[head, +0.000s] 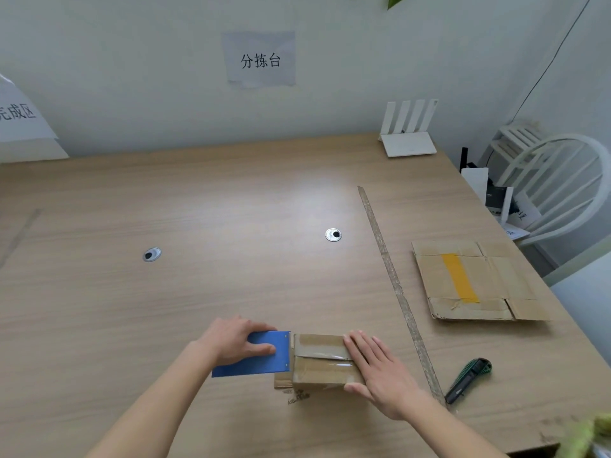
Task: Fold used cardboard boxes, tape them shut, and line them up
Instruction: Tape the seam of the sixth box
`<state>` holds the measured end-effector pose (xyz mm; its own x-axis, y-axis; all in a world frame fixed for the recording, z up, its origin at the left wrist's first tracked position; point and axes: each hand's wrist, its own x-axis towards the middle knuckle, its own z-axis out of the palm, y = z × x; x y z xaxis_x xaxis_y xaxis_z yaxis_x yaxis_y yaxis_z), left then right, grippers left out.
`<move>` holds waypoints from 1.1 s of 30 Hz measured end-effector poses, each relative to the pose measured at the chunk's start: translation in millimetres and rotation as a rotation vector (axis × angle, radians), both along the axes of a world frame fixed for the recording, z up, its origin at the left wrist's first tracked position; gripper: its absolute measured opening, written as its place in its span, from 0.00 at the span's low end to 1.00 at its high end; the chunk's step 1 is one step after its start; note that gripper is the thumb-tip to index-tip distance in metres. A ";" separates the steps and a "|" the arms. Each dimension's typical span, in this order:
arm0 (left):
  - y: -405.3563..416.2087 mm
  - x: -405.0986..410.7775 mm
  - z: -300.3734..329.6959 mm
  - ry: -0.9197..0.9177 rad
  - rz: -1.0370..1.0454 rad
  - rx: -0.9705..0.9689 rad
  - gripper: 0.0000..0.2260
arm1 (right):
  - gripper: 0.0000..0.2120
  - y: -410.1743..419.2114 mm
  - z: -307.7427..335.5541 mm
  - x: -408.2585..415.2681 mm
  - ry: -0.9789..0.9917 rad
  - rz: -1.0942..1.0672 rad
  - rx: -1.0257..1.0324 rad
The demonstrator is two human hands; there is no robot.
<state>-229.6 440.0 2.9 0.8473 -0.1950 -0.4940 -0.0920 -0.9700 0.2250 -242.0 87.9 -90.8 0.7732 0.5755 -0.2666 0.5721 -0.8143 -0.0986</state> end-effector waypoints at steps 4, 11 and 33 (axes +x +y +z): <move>3.7 -1.0 -5.2 0.037 0.014 -0.052 0.23 | 0.40 -0.3 -0.6 -0.9 -0.028 0.007 0.022; 10.9 10.2 6.4 0.136 -0.015 -0.146 0.15 | 0.41 -1.4 -2.8 -1.2 -0.066 0.024 0.036; 14.7 15.2 26.1 0.182 -0.023 -0.206 0.17 | 0.41 1.9 0.7 -2.2 -0.031 0.020 0.025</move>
